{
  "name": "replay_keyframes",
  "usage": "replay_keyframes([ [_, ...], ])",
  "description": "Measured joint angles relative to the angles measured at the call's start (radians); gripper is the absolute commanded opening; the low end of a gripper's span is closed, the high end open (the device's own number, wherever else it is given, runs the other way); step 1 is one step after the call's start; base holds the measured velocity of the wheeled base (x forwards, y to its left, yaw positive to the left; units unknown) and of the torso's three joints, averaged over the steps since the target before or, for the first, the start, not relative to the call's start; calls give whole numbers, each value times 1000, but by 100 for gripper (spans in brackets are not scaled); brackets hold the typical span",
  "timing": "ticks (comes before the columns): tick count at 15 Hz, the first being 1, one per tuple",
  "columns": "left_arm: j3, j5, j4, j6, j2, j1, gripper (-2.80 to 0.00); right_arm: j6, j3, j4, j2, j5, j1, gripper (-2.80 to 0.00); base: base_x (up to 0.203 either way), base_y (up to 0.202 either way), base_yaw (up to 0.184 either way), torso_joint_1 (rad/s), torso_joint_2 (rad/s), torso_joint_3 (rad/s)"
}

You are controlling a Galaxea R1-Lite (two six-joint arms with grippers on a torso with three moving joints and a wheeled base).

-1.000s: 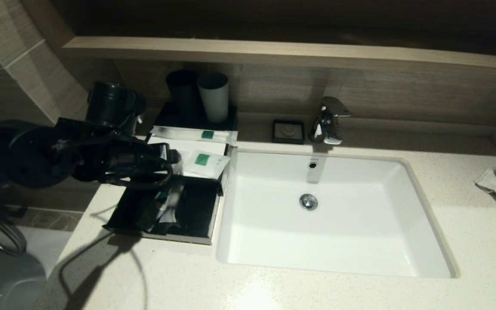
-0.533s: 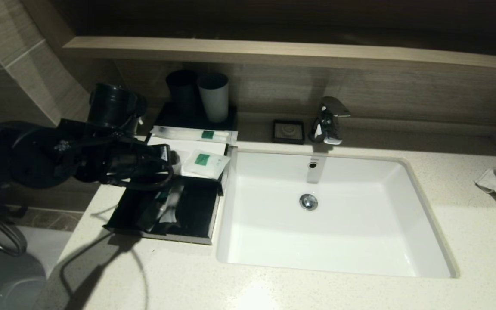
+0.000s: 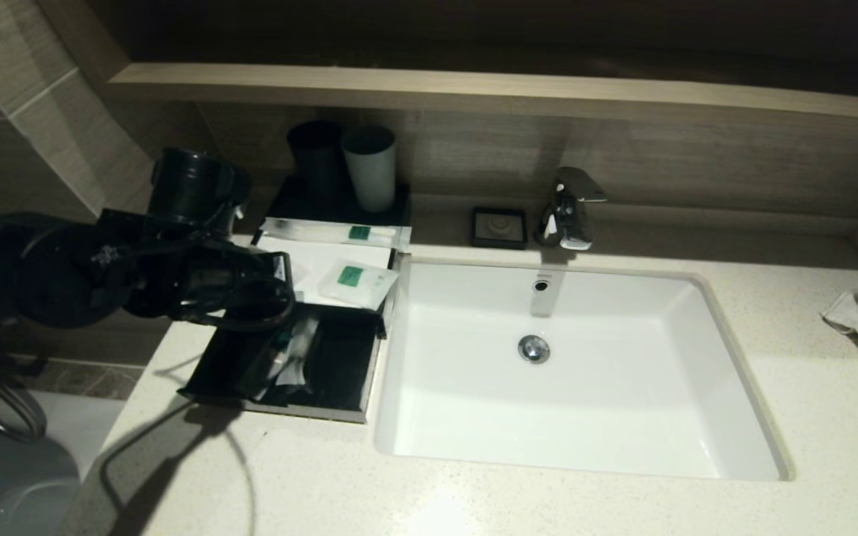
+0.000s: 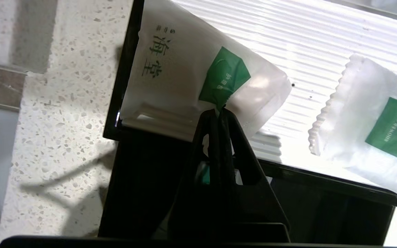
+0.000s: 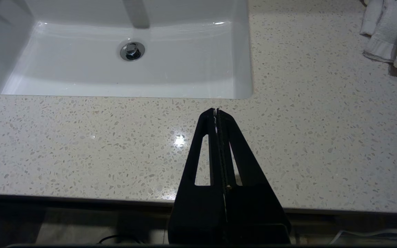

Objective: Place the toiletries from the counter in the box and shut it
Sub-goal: Pick up the bathroom toiletry

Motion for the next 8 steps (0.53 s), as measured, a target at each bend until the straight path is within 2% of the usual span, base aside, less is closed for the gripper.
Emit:
replay_keyframes([
  [8,-5,-3,3,1,-63,13,-280,0,0,0,0,-1,0,-280,0,0,0,0,0,0],
])
